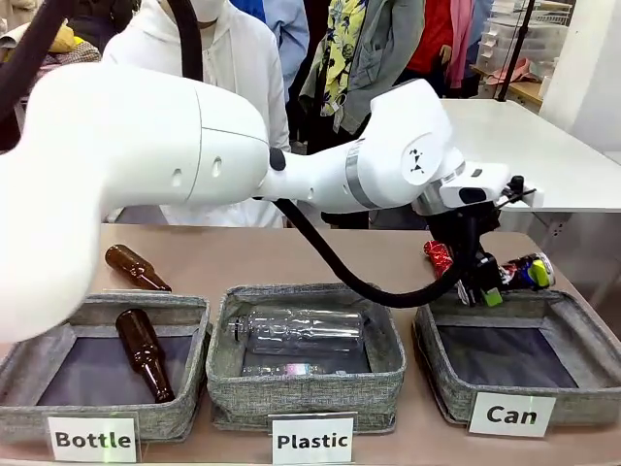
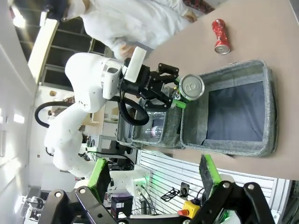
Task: Sort the can waste into the basket.
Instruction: Pick up the can waste from the table and place it in the right Fabric basket.
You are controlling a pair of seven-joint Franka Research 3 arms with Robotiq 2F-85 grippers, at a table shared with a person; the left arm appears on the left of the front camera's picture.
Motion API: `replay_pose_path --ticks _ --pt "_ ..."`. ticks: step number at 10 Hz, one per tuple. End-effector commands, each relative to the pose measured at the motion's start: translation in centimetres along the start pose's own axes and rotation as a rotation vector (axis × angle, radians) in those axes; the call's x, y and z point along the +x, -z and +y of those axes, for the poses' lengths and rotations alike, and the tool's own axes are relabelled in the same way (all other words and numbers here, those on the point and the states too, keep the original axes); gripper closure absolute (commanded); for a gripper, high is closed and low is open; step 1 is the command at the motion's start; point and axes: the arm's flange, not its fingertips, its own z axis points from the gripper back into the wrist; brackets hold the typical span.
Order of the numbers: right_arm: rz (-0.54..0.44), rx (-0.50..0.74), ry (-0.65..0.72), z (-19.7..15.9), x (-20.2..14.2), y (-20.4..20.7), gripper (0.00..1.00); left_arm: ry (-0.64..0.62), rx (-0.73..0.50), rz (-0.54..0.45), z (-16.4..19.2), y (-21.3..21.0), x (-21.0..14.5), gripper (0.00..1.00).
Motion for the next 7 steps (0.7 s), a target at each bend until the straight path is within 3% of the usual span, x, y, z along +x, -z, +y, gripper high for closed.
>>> replay_pose_path --ticks 1,4,5,6,7 --pt "0.0 0.001 -0.001 0.36 -0.13 -0.07 0.0 0.069 -0.058 0.034 0.8 -0.05 1.41 0.5" --pt "0.0 0.001 -0.001 0.36 -0.13 -0.07 0.0 0.16 -0.184 0.105 0.67 0.25 0.89 0.5" --pt "0.0 0.001 -0.001 0.36 -0.13 -0.07 0.0 0.199 -0.222 0.123 0.57 0.11 0.8 0.37" --pt "0.0 0.001 -0.001 0.36 -0.13 -0.07 0.0 0.217 -0.254 0.126 0.43 -0.04 0.8 0.0" --pt "0.0 0.001 -0.001 0.36 -0.13 -0.07 0.0 0.219 -0.25 0.127 0.37 -0.11 0.86 0.0"
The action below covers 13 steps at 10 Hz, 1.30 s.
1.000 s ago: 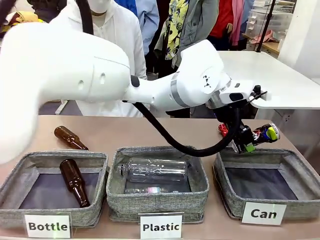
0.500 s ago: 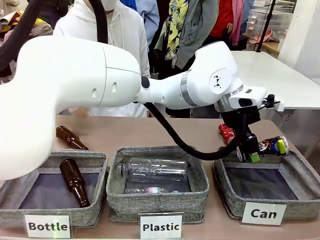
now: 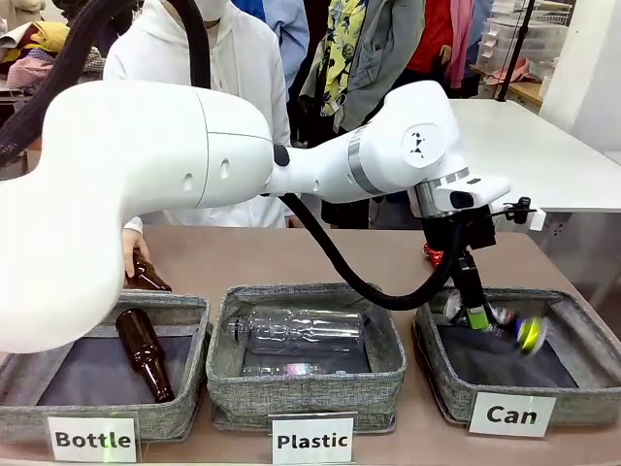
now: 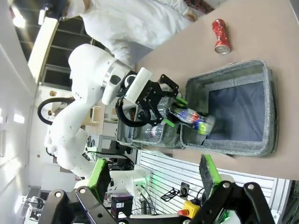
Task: Sort the can waste into the basket.
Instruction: Pick up the can waste from the table and place it in the right Fabric basket.
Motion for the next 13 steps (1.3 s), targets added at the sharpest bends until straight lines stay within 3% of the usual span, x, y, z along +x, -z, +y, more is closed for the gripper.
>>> replay_pose_path --ticks 1,10,13 --pt "0.0 0.001 -0.001 0.36 -0.13 -0.07 0.0 0.025 -0.03 -0.012 1.2 -0.86 1.43 0.0" --pt "0.0 0.001 -0.001 0.36 -0.13 -0.07 0.0 0.03 -0.022 -0.032 1.15 -1.19 1.61 0.0" --pt "0.0 0.001 -0.001 0.36 -0.13 -0.07 0.0 -0.06 0.008 -0.04 0.73 -1.71 1.0 0.0"
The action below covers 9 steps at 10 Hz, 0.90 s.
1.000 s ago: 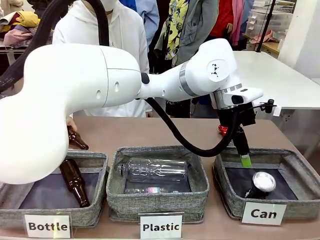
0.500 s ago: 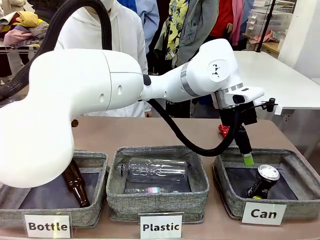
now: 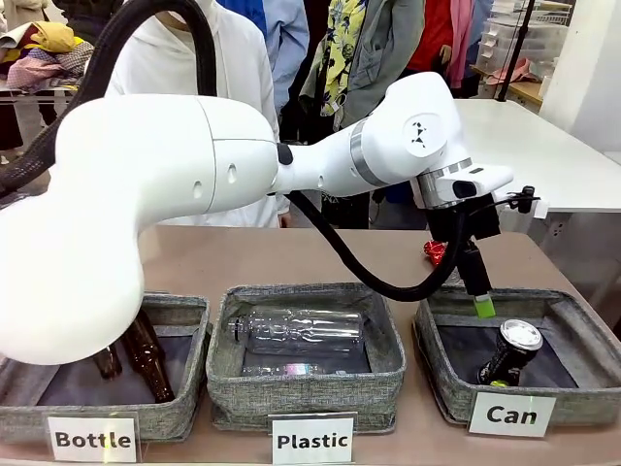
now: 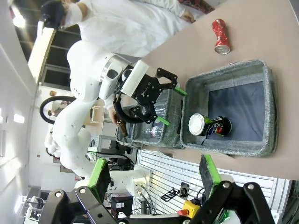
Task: Sort the can waste into the basket.
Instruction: Pick up the can waste from the table and place it in the right Fabric basket.
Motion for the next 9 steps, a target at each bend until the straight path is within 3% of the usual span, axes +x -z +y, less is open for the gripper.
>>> replay_pose_path --ticks 1,3,7,9 --pt "0.0 0.001 -0.001 0.4 -0.1 -0.1 0.0 -0.08 -0.023 0.035 -1.2 -1.8 -1.5 0.0" --pt "0.0 0.0 0.0 0.0 0.0 0.0 0.0 -0.105 0.003 0.033 -4.2 -4.2 -6.0 0.0" --pt "0.183 0.004 0.079 4.9 1.5 11.7 0.0 -0.177 0.104 -0.119 -8.6 -8.9 -14.8 0.0" --pt "0.227 -0.024 0.069 6.1 1.0 16.2 0.0 -0.209 0.144 -0.219 -10.4 -11.2 -19.1 0.0"
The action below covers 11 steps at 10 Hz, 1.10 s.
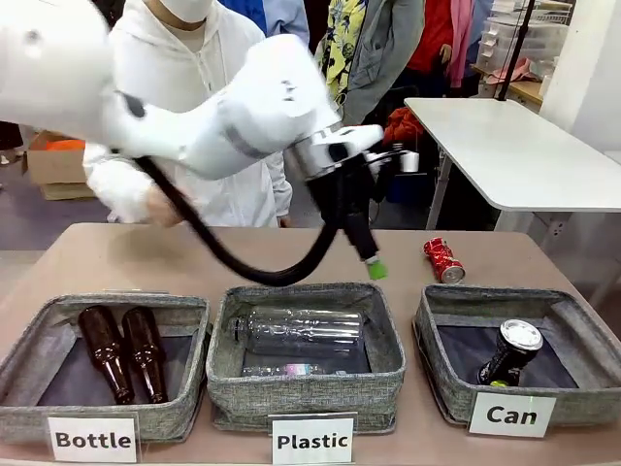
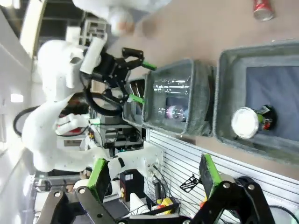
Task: Sort the can waste into the basket.
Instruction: Pick up the can waste from the table and place it in the right Fabric basket.
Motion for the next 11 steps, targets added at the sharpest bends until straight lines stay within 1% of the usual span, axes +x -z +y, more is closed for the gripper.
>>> replay_pose_path --ticks 1,3,4,5,6,7,8,9,10,11 --pt "-0.007 -0.009 0.002 1.0 0.1 1.8 0.0 0.028 0.014 -0.109 -3.4 -1.9 -4.5 0.0" --pt "-0.054 -0.007 0.019 0.7 0.0 1.0 0.0 0.04 -0.008 -0.136 -2.9 -2.6 -5.5 0.0" --pt "-0.06 -0.005 0.02 0.8 0.0 1.2 0.0 0.038 -0.019 -0.165 -2.8 -3.3 -5.9 0.0" --pt "-0.021 0.042 0.01 1.1 0.0 2.2 0.0 0.015 -0.012 -0.227 -3.3 -5.4 -7.0 0.0" --pt "0.063 0.125 0.008 1.4 0.4 3.5 0.0 -0.049 -0.012 -0.302 -4.3 -8.0 -8.9 0.0" --pt "0.123 0.168 -0.011 1.8 1.0 5.1 0.0 -0.135 0.015 -0.405 -5.6 -10.7 -11.5 0.0" --pt "0.167 0.177 -0.031 2.3 1.8 7.1 0.0 -0.182 0.013 -0.475 -7.0 -12.9 -14.8 0.0" --pt "0.215 0.198 -0.053 2.9 2.5 9.5 0.0 -0.22 -0.021 -0.533 -8.6 -14.5 -18.9 0.0" --pt "0.278 0.261 -0.07 3.0 3.0 11.5 0.0 -0.247 -0.063 -0.587 -9.6 -15.2 -22.5 0.0" --pt "0.364 0.359 -0.061 2.8 3.7 13.3 0.0 -0.3 -0.129 -0.665 -9.8 -15.8 -25.8 0.0"
